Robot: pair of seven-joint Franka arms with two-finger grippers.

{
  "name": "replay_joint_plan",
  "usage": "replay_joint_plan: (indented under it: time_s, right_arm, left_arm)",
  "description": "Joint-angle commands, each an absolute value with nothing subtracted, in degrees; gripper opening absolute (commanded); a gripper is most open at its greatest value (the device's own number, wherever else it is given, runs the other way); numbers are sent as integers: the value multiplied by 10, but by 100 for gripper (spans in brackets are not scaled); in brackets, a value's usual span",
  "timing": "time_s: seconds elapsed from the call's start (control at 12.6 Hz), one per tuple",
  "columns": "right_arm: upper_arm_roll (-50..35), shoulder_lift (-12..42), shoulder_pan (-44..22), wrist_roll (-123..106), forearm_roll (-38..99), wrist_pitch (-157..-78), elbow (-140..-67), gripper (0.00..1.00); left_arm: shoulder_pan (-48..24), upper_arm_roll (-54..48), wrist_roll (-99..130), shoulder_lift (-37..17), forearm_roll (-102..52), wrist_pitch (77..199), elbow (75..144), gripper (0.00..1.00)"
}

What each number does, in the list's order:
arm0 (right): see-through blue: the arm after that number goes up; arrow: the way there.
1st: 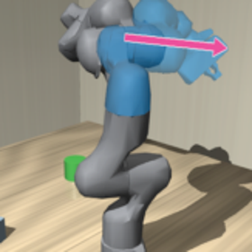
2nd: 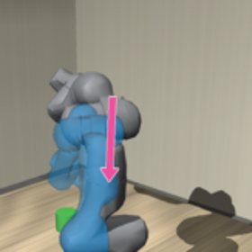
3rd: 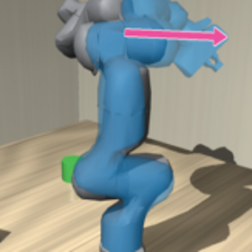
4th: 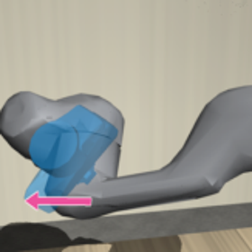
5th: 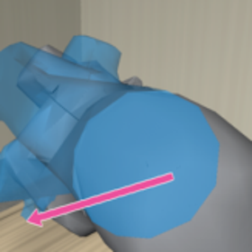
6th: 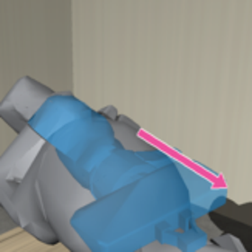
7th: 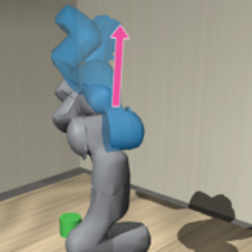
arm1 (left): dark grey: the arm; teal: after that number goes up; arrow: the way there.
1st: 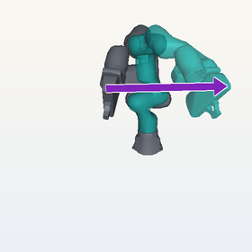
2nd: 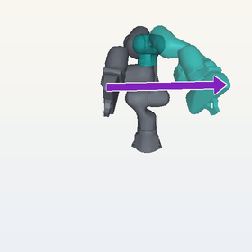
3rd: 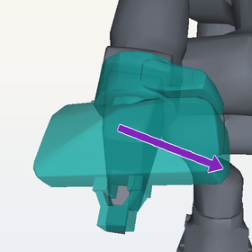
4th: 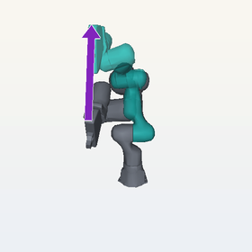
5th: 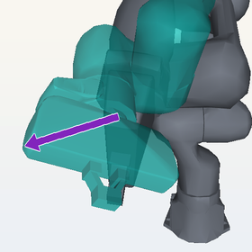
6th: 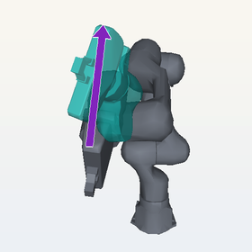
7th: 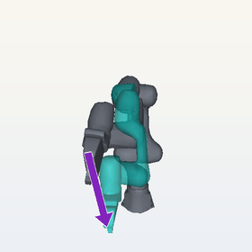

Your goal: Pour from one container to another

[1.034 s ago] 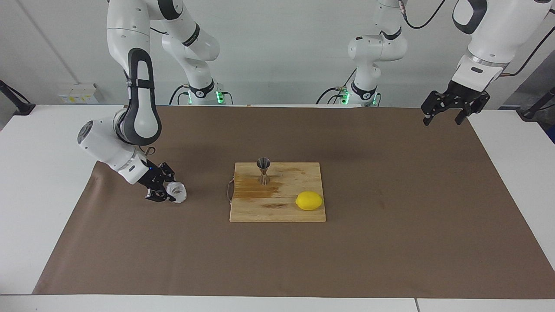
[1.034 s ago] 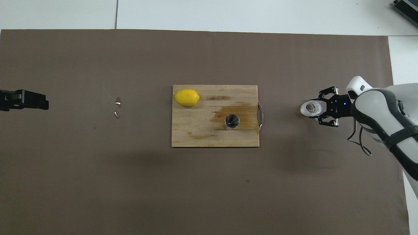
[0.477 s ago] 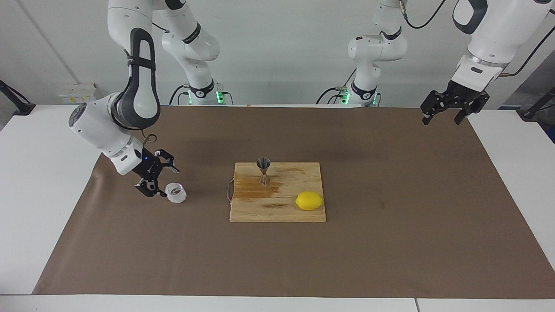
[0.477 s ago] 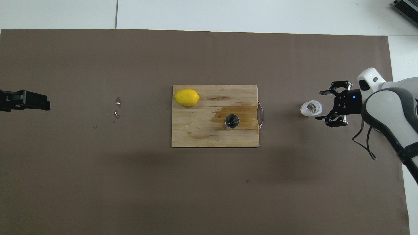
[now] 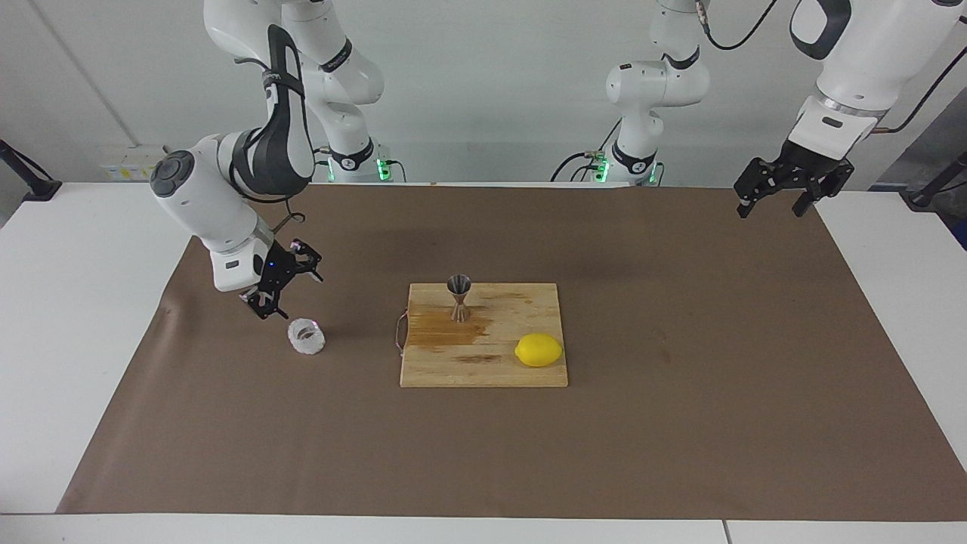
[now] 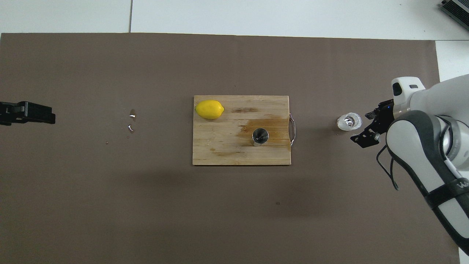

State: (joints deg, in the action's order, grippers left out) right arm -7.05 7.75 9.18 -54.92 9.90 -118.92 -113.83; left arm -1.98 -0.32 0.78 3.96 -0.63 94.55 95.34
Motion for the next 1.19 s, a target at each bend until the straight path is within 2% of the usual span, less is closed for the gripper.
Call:
replay_joint_plan:
  time_s: [0.0, 0.4, 0.56, 0.88, 1.11]
  right_arm:
    - [-75, 70, 98, -428, 73, -1178, -1145, 100]
    - [-75, 62, 78, -96, -9, -1111, -1142, 100]
    - [-76, 52, 73, -40, -28, -1093, -1134, 100]
    - [-74, -4, 78, -16, -21, -1036, -1082, 100]
    - [-69, -20, 97, -14, 38, -928, -985, 100]
  left_arm:
    - [-23, 2, 4, 53, -11, 941, 966, 100]
    - [-21, 2, 4, 53, -12, 941, 966, 100]
    - [-21, 2, 4, 53, -11, 941, 966, 100]
    - [-21, 3, 4, 53, -12, 941, 966, 100]
    - [-21, 2, 4, 53, -11, 941, 966, 100]
